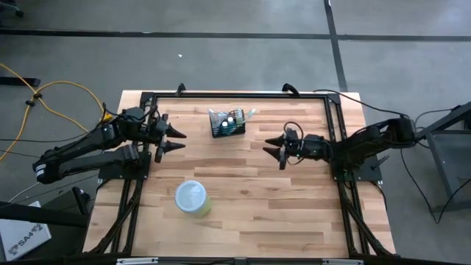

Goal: Pick & Place toothbrushing station
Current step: Return to Home Position

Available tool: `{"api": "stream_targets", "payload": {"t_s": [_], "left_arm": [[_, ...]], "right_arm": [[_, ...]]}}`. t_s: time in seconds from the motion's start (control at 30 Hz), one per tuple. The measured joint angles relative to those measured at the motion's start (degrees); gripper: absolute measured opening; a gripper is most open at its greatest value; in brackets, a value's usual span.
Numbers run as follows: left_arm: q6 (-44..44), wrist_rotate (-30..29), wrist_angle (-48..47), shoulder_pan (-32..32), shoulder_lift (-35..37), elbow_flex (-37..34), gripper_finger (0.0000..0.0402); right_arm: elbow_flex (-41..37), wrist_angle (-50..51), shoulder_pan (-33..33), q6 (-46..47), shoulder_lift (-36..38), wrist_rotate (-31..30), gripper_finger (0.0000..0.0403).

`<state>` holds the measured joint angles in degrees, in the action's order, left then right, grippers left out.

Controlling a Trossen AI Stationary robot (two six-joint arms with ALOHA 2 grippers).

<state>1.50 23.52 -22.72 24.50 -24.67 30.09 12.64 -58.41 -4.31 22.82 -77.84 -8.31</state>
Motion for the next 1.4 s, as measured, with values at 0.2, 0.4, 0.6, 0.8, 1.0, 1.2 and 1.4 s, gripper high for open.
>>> {"api": "stream_targets", "payload": {"t_s": [0.2, 0.4, 0.6, 0.8, 1.0, 1.2, 1.4], "left_arm": [[0.1, 0.0, 0.0, -0.6, 0.0, 0.0, 0.0175], [0.3, 0.0, 0.0, -0.7, 0.0, 0.0, 0.0175], [0.5, 0.0, 0.0, -0.7, 0.0, 0.0, 0.0175], [0.5, 0.0, 0.1, -0.7, 0.0, 0.0, 0.0175], [1.1, 0.0, 0.1, -0.7, 0.0, 0.0, 0.0175], [1.2, 0.0, 0.1, -0.7, 0.0, 0.0, 0.0175], [1.3, 0.0, 0.1, -0.7, 0.0, 0.0, 0.0175]], "right_arm": [[-2.7, -1.0, -5.0, 1.2, 0.0, 7.4, 0.0190], [-5.1, -1.0, -9.0, 1.5, 2.0, 10.0, 0.0190], [-11.7, -1.1, -12.1, 2.7, 11.4, 9.8, 0.0190], [-12.2, 6.2, -12.8, 2.0, 20.6, 9.7, 0.0190], [-12.2, 15.7, -12.7, 0.2, 27.5, 9.4, 0.0190], [-12.2, 28.4, -12.7, 1.4, 34.6, 5.9, 0.0190], [-12.2, 35.6, -12.7, 1.3, 41.2, 7.2, 0.0190]]}}
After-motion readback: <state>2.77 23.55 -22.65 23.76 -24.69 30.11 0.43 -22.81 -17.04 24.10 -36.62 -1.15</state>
